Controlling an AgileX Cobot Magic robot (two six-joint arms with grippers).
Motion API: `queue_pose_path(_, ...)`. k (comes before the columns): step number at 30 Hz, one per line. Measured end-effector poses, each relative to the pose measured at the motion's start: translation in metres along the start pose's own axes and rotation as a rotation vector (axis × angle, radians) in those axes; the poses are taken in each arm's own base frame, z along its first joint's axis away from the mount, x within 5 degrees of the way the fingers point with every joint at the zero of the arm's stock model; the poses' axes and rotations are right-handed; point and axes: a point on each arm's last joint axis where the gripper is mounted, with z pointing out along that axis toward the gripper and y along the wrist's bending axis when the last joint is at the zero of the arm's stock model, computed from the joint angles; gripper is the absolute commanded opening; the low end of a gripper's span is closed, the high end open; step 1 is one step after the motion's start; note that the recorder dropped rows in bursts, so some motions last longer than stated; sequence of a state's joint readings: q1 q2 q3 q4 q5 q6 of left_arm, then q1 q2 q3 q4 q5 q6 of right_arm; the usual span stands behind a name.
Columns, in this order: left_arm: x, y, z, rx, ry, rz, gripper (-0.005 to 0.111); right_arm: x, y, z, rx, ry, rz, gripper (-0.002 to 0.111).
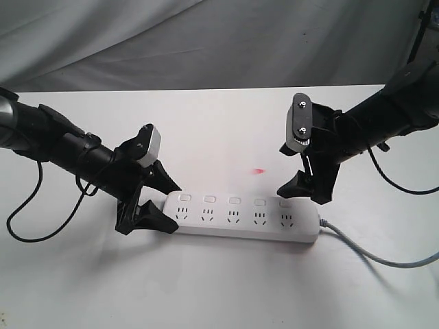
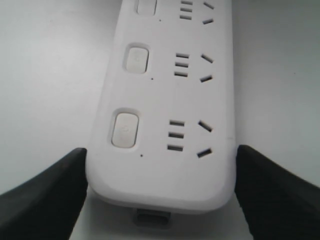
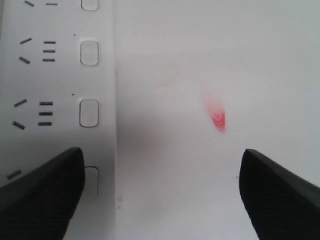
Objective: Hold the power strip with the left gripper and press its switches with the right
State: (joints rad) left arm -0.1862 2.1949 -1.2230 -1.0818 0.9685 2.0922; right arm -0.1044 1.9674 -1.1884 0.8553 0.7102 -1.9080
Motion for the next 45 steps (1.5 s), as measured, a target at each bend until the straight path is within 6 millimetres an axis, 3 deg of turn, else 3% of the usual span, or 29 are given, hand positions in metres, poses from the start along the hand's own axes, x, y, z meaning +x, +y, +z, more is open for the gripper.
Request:
queue_pose_path(5, 0.0, 0.0, 0.0, 0.0, 0.0, 0.0, 0.003, 0.006, 0.001, 0.009, -0.023, 0.009, 0.014, 0.077)
queue_pose_path(30, 0.0, 0.0, 0.0, 0.0, 0.0, 0.0, 0.003, 0.007, 0.0, 0.009, -0.012, 0.014, 0.014, 0.077)
queue_pose_path(35, 0.0, 0.0, 0.0, 0.0, 0.0, 0.0, 0.003, 0.013, 0.002, 0.02, -0.037, 0.012, 0.042, 0.077)
queue_pose_path(45, 0.0, 0.0, 0.0, -0.001, 0.0, 0.001, 0.003, 0.014, 0.001, 0.021, -0.035, 0.018, 0.059, 0.077)
